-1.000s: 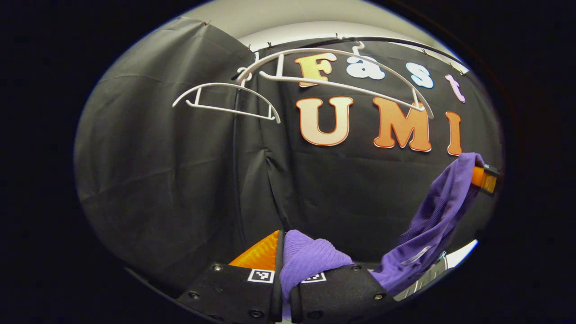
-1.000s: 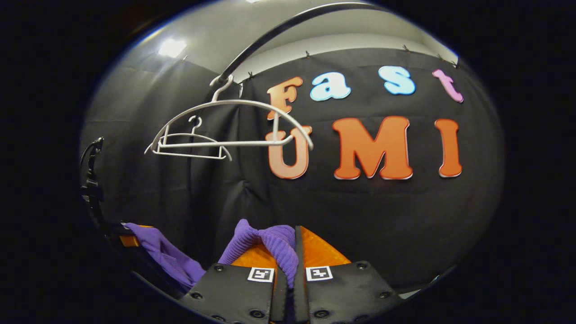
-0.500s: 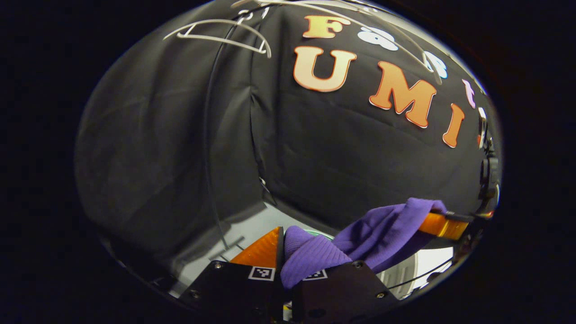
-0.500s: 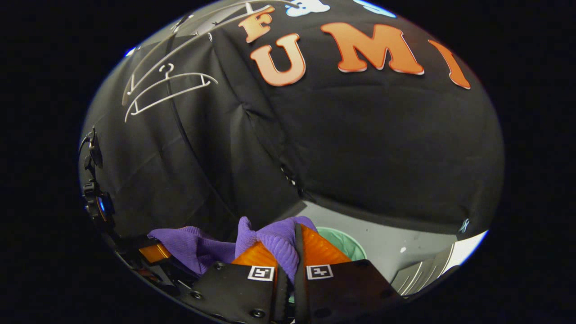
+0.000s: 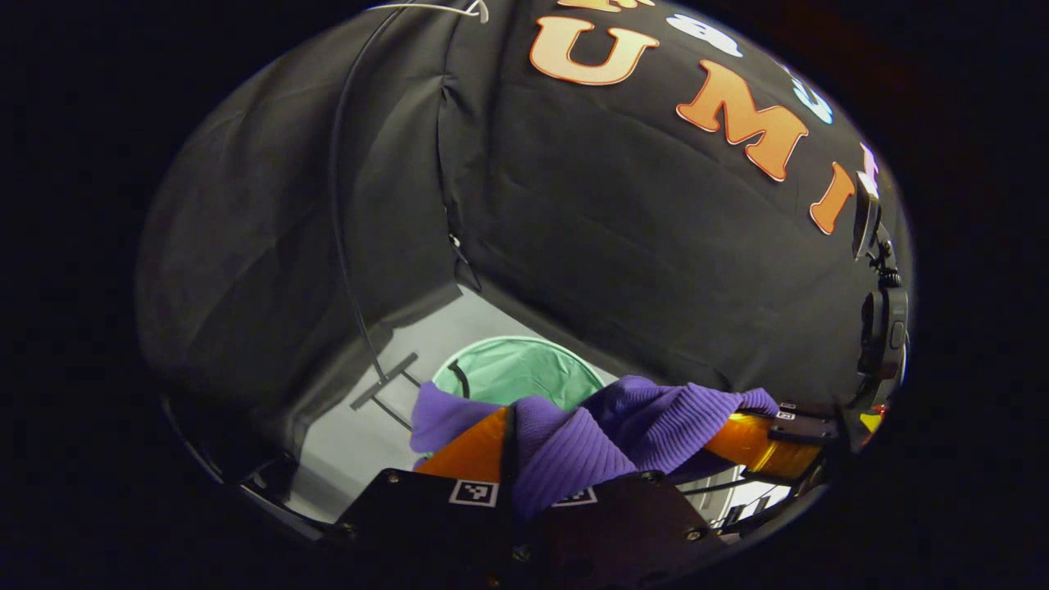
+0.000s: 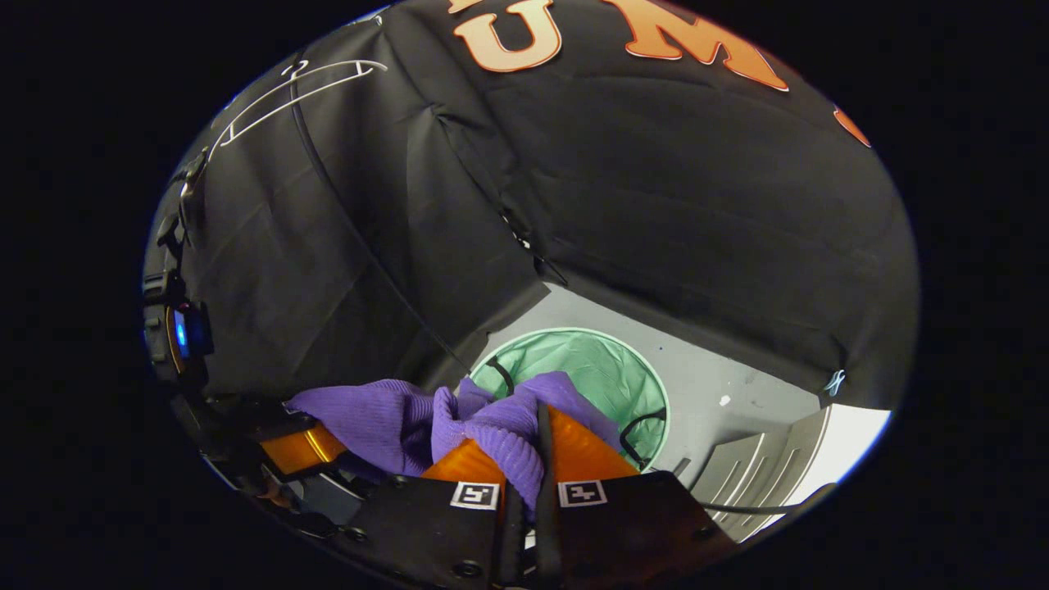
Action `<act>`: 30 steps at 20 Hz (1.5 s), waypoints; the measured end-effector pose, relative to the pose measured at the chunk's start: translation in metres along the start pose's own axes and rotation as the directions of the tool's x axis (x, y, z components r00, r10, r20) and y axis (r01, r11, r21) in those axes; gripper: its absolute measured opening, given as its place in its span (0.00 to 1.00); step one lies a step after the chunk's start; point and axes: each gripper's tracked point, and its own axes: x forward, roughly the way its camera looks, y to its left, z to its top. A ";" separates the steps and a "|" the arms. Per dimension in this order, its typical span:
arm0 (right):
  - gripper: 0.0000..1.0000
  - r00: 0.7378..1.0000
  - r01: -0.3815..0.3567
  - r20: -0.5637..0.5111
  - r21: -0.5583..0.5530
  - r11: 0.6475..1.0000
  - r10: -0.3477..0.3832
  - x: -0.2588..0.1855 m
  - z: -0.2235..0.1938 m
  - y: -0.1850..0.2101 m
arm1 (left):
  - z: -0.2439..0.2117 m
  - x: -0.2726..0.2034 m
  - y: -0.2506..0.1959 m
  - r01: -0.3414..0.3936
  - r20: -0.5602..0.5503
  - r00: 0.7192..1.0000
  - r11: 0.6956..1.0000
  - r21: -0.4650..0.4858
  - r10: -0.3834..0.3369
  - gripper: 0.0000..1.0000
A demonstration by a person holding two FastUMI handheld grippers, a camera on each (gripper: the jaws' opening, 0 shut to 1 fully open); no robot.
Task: Grasp the clothes on the hanger with both hands and then place them into the laundry hamper below.
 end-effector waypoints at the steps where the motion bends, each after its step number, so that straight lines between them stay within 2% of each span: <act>1: 0.13 1.000 0.000 -0.013 -0.005 1.000 0.000 0.002 -0.003 0.000 | 0.000 0.002 0.000 0.000 -0.008 1.000 1.000 -0.009 0.000 0.11; 4: 0.16 1.000 0.007 -0.020 -0.007 1.000 -0.007 0.005 -0.005 -0.002 | -0.005 0.002 0.001 -0.004 -0.031 1.000 0.999 -0.037 0.003 0.15; 5: 0.18 1.000 0.022 -0.018 -0.010 1.000 -0.022 0.003 -0.007 -0.005 | -0.008 0.001 0.005 -0.015 -0.037 0.999 0.999 -0.039 0.014 0.20; 6: 0.27 0.999 0.029 -0.019 -0.009 1.000 -0.029 0.002 -0.006 -0.007 | -0.009 0.000 0.006 -0.026 -0.041 0.999 0.999 -0.039 0.025 0.24; 7: 0.45 0.999 0.028 -0.025 -0.003 1.000 -0.028 0.003 -0.007 -0.006 | -0.007 -0.001 0.008 -0.038 -0.043 0.998 0.999 -0.040 0.036 0.36; 8: 0.63 0.999 0.013 -0.031 0.007 1.000 -0.013 0.003 -0.006 -0.002 | -0.010 -0.001 0.012 -0.054 -0.053 0.997 0.998 -0.036 0.052 0.29; 10: 1.00 0.999 0.011 -0.049 0.010 1.000 -0.011 0.002 -0.006 -0.001 | -0.019 -0.003 0.024 -0.091 -0.071 0.994 0.995 -0.029 0.089 0.76; 11: 1.00 0.999 0.014 -0.049 0.009 1.000 -0.013 0.007 -0.008 -0.004 | -0.019 0.000 0.025 -0.093 -0.071 0.993 0.995 -0.035 0.090 1.00; 14: 0.99 1.000 0.016 -0.018 -0.004 1.000 -0.016 0.007 0.003 -0.006 | -0.012 0.001 0.027 -0.099 -0.036 0.995 0.994 -0.054 0.097 0.98; 18: 0.99 0.997 0.013 0.070 -0.027 1.000 -0.011 -0.013 0.021 0.005 | 0.015 -0.018 0.026 -0.097 0.091 0.991 0.995 -0.030 0.100 0.98; 23: 0.98 0.983 0.049 0.182 -0.067 0.997 -0.036 -0.048 0.042 0.016 | 0.037 -0.050 0.012 -0.053 0.172 0.984 0.999 -0.008 0.054 0.97; 26: 0.99 0.963 0.058 0.264 -0.030 0.998 -0.048 -0.067 0.065 0.029 | 0.060 -0.064 0.012 -0.018 0.238 0.971 1.000 0.020 0.013 0.97; 30: 0.99 0.927 0.101 0.363 0.008 0.995 -0.097 -0.098 0.104 0.033 | 0.099 -0.086 0.017 -0.041 0.337 0.941 0.994 0.099 0.005 0.98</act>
